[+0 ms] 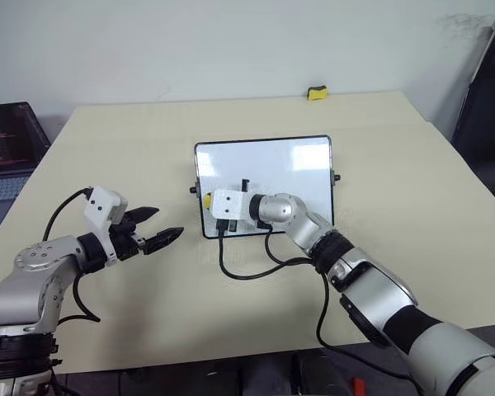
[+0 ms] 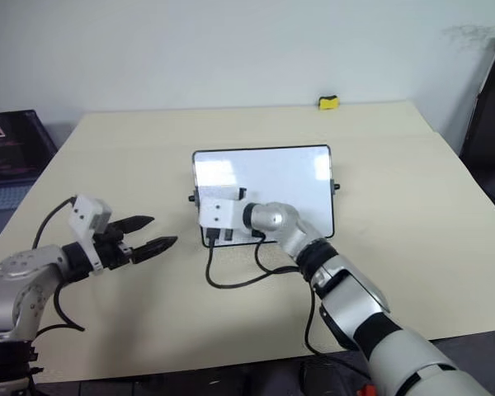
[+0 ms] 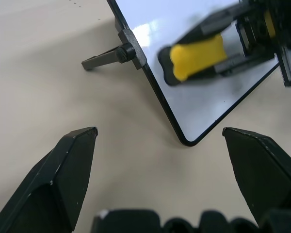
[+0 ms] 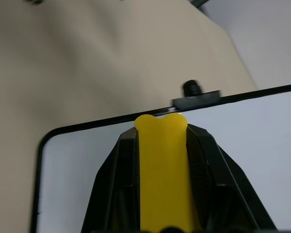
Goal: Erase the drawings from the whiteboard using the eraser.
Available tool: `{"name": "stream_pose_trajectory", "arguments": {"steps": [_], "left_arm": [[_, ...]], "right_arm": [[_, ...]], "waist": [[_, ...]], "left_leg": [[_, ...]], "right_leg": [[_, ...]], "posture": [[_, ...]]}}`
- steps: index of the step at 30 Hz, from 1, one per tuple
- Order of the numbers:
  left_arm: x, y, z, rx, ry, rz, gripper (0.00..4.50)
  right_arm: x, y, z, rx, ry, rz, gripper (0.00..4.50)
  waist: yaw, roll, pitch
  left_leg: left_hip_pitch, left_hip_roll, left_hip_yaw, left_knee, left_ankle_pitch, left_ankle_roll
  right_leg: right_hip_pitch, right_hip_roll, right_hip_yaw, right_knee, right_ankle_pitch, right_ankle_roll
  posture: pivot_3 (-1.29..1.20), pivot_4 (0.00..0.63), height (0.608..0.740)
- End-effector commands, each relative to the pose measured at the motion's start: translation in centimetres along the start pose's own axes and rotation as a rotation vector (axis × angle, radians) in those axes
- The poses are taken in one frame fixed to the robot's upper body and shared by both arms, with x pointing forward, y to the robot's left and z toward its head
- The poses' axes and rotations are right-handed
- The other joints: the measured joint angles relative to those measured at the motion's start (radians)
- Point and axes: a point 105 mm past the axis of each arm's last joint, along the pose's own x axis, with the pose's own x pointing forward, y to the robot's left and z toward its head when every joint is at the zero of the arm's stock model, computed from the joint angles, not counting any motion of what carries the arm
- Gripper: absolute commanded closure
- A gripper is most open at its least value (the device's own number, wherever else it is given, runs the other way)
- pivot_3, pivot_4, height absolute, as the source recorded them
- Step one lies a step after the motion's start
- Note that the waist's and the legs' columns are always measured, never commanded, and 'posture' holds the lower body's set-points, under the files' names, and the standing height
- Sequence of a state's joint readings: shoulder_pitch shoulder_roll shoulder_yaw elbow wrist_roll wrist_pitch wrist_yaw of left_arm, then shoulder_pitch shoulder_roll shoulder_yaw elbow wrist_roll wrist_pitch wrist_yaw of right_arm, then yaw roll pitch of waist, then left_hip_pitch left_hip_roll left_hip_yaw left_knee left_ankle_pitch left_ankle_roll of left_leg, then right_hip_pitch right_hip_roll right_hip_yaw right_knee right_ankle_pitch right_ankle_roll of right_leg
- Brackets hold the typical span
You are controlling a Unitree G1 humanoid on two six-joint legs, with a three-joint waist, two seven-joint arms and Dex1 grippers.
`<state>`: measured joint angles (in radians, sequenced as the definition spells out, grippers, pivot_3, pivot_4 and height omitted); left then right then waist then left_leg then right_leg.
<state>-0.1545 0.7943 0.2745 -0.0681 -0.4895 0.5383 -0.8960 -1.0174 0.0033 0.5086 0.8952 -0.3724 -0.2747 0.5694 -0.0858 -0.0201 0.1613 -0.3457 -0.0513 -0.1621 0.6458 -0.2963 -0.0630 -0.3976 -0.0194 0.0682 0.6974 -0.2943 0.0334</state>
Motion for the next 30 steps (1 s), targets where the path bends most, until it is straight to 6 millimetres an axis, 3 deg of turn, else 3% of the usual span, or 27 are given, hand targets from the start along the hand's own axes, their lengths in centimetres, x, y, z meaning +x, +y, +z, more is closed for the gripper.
{"name": "stream_pose_trajectory", "arguments": {"steps": [1,8,11,17,22,25,30], "left_arm": [[-0.6,0.3,1.5,0.043,-0.031,0.017,0.0],[-0.6,0.3,1.5,0.042,-0.031,0.012,0.0],[-0.6,0.2,1.5,0.042,-0.032,0.009,0.0],[-0.5,0.1,1.5,0.041,-0.032,0.002,0.0],[-0.5,0.0,1.5,0.039,-0.032,0.0,0.0],[-0.4,0.0,1.6,0.039,-0.032,-0.003,0.0],[-0.3,-0.1,1.6,0.039,-0.033,-0.007,0.0]], "right_arm": [[-0.7,-0.3,-1.1,-0.017,0.041,-0.002,3.52],[-2.1,-7.3,2.3,-0.024,-0.082,-0.343,3.52],[-2.5,-8.2,2.1,-0.021,-0.083,-0.417,3.52],[-1.2,-2.7,-0.7,0.002,-0.01,-0.162,3.52],[-1.3,1.6,-1.5,0.008,-0.015,0.034,3.52],[-1.6,1.9,-1.2,0.014,-0.033,0.054,3.52],[-2.0,-0.4,1.6,0.059,-0.155,-0.019,3.52]], "waist": [[0.002,0.0,0.0],[0.003,0.0,0.0],[0.002,0.0,0.0],[-0.007,0.0,0.0],[-0.001,0.0,0.0],[0.0,0.0,0.0],[0.001,0.0,0.0]], "left_leg": [[0.0,0.0,0.0,0.0,0.0,0.0],[-0.004,0.0,-0.001,0.0,0.0,-0.001],[-0.01,0.001,-0.001,0.0,0.001,-0.002],[-0.015,0.004,0.002,-0.001,0.002,-0.004],[-0.011,0.004,0.001,0.0,0.001,-0.001],[-0.008,0.004,0.001,0.0,0.001,-0.001],[-0.008,0.005,0.001,0.0,0.001,-0.002]], "right_leg": [[0.001,0.0,0.0,0.0,0.0,0.0],[-0.005,0.0,0.0,0.0,0.001,-0.001],[-0.01,0.0,-0.001,0.0,0.001,-0.001],[-0.014,0.001,-0.001,-0.005,0.001,-0.001],[-0.009,0.001,-0.001,-0.004,0.001,-0.001],[-0.007,0.001,-0.002,-0.002,0.001,-0.002],[-0.008,0.003,-0.003,-0.001,0.002,-0.003]], "posture": [[0.0,0.15,0.74],[0.0,0.15,0.74],[0.0,0.15,0.74],[0.0,0.15,0.74],[0.0,0.15,0.74],[0.0,0.15,0.74],[0.0,0.15,0.74]]}}
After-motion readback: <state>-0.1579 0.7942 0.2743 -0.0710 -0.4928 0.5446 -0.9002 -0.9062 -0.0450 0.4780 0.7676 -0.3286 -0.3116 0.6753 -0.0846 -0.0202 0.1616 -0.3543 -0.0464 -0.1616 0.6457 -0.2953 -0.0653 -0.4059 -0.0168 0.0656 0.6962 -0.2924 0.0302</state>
